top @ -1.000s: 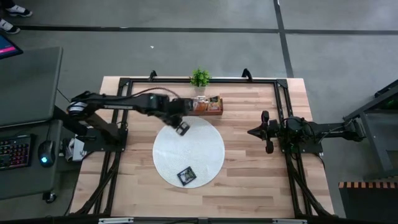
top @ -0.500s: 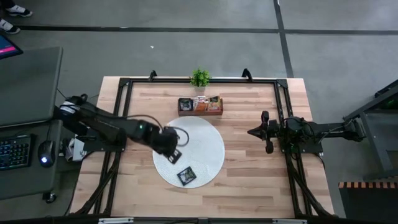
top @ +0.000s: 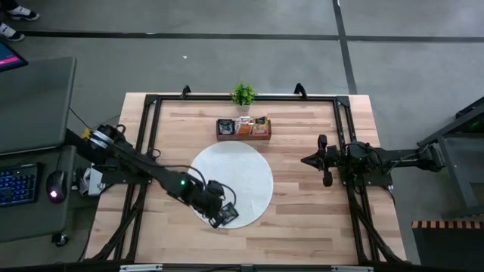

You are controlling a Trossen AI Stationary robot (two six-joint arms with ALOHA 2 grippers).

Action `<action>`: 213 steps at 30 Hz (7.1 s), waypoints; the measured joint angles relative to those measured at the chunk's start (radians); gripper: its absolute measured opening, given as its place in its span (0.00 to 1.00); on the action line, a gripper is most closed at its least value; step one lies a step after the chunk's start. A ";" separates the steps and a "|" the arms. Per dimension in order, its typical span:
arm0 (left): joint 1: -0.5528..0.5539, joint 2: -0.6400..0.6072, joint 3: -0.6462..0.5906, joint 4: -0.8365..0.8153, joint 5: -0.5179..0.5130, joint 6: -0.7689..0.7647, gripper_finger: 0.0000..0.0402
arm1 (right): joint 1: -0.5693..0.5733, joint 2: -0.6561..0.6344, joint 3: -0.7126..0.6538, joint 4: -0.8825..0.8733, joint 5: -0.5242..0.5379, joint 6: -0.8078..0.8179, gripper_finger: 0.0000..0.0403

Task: Pick & Place Tea
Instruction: Put the dark purple tea bag into the left section of the wooden organizer

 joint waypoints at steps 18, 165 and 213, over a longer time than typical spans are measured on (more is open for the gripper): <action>0.001 0.215 0.260 -0.062 -0.057 0.035 0.15 | 0.000 0.000 0.000 0.000 0.000 0.000 0.00; 0.068 0.391 0.455 -0.367 -0.175 0.225 0.00 | 0.000 0.000 0.000 0.001 0.000 0.000 0.00; 0.593 0.361 0.443 -0.355 -0.823 0.123 0.00 | 0.000 0.000 0.000 0.001 0.000 0.000 0.00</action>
